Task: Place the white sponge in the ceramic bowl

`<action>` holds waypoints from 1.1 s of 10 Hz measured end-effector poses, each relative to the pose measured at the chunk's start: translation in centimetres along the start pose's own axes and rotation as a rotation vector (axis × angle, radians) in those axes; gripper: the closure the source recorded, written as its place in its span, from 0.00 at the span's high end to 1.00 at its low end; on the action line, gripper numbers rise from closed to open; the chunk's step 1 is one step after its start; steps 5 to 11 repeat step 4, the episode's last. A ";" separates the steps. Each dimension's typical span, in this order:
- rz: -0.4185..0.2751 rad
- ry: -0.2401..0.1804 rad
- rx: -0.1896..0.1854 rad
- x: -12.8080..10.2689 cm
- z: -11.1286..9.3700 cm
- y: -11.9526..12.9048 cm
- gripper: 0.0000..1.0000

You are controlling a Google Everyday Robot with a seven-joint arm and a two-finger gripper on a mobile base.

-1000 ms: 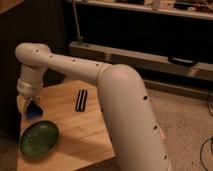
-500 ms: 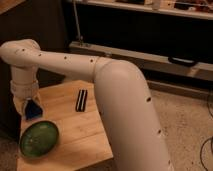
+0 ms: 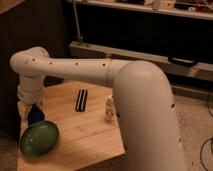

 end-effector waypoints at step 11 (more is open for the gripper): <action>0.001 -0.006 0.009 -0.1 0.6 0.1 0.80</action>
